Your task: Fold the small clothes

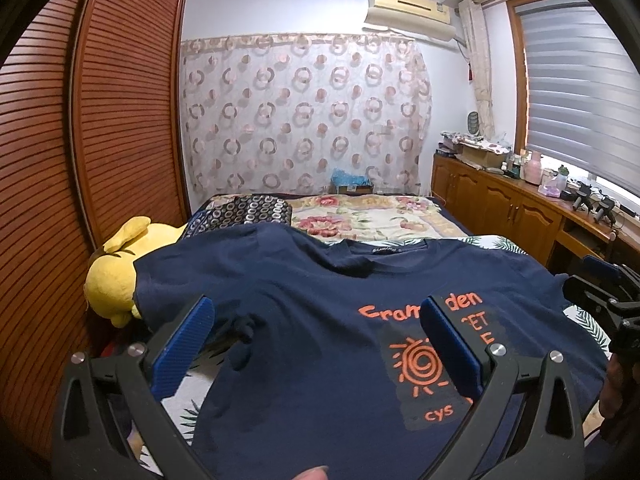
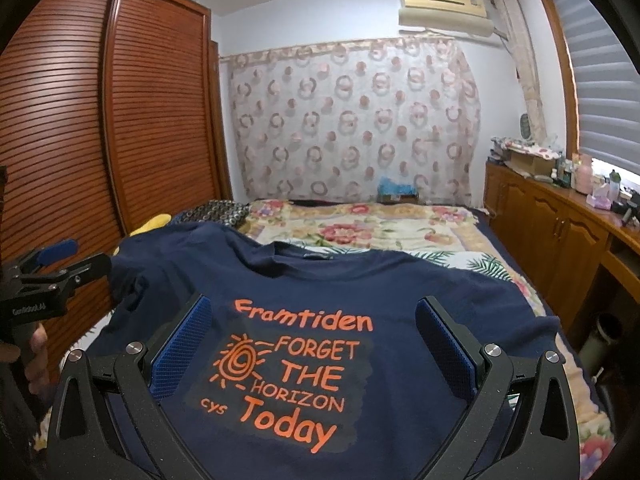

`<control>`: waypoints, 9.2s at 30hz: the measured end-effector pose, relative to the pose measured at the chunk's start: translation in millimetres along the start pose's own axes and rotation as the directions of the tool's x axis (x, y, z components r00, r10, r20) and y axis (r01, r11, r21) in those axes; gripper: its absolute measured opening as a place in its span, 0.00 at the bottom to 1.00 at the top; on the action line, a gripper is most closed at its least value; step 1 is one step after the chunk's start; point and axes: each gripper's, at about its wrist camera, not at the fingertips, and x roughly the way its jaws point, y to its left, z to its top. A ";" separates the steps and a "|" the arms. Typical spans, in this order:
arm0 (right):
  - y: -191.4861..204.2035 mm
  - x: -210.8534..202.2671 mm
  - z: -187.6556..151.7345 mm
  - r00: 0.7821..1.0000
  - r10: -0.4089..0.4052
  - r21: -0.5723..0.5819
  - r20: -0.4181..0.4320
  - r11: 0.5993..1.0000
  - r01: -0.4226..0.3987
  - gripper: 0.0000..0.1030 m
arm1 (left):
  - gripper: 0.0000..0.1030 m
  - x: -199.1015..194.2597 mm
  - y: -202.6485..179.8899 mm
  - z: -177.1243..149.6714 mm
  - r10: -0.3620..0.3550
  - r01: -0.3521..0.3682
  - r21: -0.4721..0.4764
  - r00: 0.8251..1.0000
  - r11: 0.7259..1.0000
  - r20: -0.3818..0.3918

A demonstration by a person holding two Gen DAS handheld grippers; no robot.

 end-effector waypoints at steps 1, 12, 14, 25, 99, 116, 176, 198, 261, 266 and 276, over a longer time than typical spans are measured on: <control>-0.7 0.3 -0.6 1.000 0.005 -0.001 -0.003 1.000 -0.005 1.00 | 1.00 1.1 2.0 -1.9 0.000 0.000 0.000 1.000 1.000 -0.005; 13.2 28.6 -12.1 0.996 0.074 -0.034 -0.059 0.997 -0.076 1.00 | 1.00 19.9 42.0 -19.5 0.039 -0.040 -0.012 0.998 0.999 -0.059; 17.7 33.8 -13.5 0.994 0.086 -0.040 -0.069 0.995 -0.089 1.00 | 1.00 21.5 51.0 -22.8 0.042 -0.043 -0.016 0.997 0.999 -0.064; 43.2 64.8 -18.3 0.979 0.151 -0.096 -0.134 0.982 -0.164 1.00 | 1.00 51.2 114.5 -28.3 0.026 -0.032 -0.048 0.994 0.998 -0.110; 16.4 121.6 -0.2 0.945 0.234 -0.084 -0.227 0.962 -0.259 0.93 | 0.54 85.1 77.0 57.6 -0.178 0.191 0.091 0.976 0.977 -0.127; 131.1 230.8 21.9 0.783 0.497 -0.054 -0.374 0.832 -0.553 0.43 | 0.59 61.7 128.3 18.7 -0.129 0.132 0.023 0.985 0.991 -0.116; -155.4 82.9 -0.1 0.950 -0.092 -0.084 -0.298 0.994 0.070 0.57 | 0.60 146.8 -14.3 -45.6 -0.254 0.317 0.096 0.877 0.943 -0.407; -289.3 61.2 -69.7 0.866 -0.137 0.142 -0.480 0.963 0.231 0.57 | 0.61 165.3 -28.3 -53.3 -0.223 0.317 0.139 0.859 0.938 -0.461; -201.9 79.2 -11.7 0.937 -0.037 0.028 -0.346 0.998 0.050 0.45 | 0.67 95.3 -19.9 -11.2 -0.289 0.310 0.048 0.924 0.949 -0.251; -230.3 107.0 -18.8 0.911 -0.106 0.032 -0.398 0.991 0.130 0.45 | 0.67 88.9 -17.8 -8.3 -0.281 0.302 0.057 0.931 0.952 -0.233; -251.5 143.0 -35.4 0.869 -0.115 0.054 -0.481 0.986 0.160 0.41 | 0.67 87.5 -20.9 -14.8 -0.276 0.296 0.052 0.930 0.954 -0.242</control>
